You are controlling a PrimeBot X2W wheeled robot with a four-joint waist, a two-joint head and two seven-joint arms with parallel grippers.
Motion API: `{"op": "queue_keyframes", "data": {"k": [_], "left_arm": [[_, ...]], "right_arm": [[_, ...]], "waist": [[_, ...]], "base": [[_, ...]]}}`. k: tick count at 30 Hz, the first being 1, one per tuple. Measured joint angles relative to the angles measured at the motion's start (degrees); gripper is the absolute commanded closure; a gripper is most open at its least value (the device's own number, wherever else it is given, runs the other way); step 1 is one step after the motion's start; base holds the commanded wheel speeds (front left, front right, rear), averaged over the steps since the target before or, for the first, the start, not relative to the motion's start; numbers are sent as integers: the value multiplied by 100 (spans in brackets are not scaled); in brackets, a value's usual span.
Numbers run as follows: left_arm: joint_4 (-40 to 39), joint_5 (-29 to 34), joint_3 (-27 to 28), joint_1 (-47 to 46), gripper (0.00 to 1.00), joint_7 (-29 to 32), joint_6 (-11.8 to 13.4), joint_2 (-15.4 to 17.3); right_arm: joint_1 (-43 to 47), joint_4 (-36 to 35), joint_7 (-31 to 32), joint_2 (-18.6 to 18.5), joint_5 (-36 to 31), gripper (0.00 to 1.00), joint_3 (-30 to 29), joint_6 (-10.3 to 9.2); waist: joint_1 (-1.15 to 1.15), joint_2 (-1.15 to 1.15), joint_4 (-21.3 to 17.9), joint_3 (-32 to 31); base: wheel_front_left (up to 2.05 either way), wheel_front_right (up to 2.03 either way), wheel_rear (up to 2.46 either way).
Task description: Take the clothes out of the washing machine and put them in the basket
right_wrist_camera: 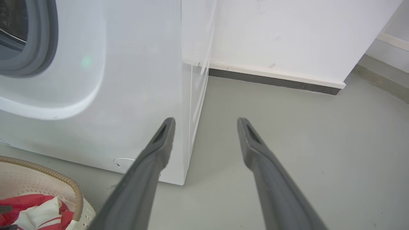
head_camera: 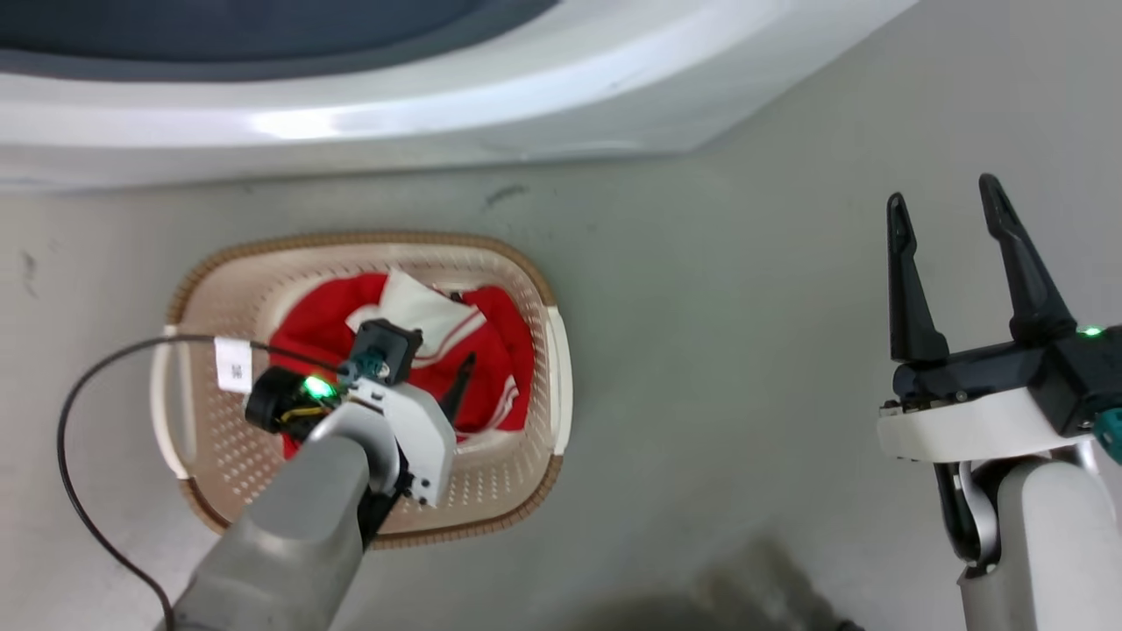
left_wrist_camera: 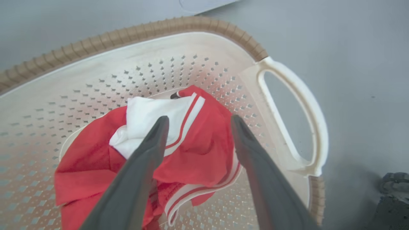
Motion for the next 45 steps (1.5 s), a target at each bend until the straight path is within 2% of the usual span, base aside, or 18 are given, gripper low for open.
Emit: {"op": "queue_keyframes", "data": {"k": [7,11,16,21,27,33,40,45], "left_arm": [[-1055,46,697,615,0,-4,44,129],[-1710,155,1298,992,0,-4,207,252],[-2554,360,2045,1475,0,-5,325,343],[-3685,626,2986,2123,0,-5,580,308],[-4812,1090,3890,3256,0,-5,666,9],[-5627,1664,4537,4150,0,-4,690,-408],[-5824,2192,4763,4791,0,-4,491,-704],[-5756,2530,4781,4946,0,-4,487,-768]], "right_arm": [[219,244,0,1,-36,0,-15,0],[293,400,0,-1,348,0,-181,0],[608,572,1,-1,333,0,-140,0],[908,612,1,2,261,0,-136,0],[1191,647,1,-2,272,0,-245,0],[1526,566,0,-1,307,0,-243,0],[1872,415,0,1,437,0,-422,0],[2047,424,0,1,490,0,-431,0]], "waist": [[-1,0,169,-870],[-1,0,264,-1406],[-1,0,401,-2056],[-2,0,573,-2656],[-2,0,722,-3274],[-2,0,773,-3766],[-2,0,733,-4087],[-2,0,667,-4141]], "base": [[0,0,0],[0,0,0],[0,0,0],[0,0,0],[0,0,0],[0,0,0],[0,0,0],[0,0,0]]}}
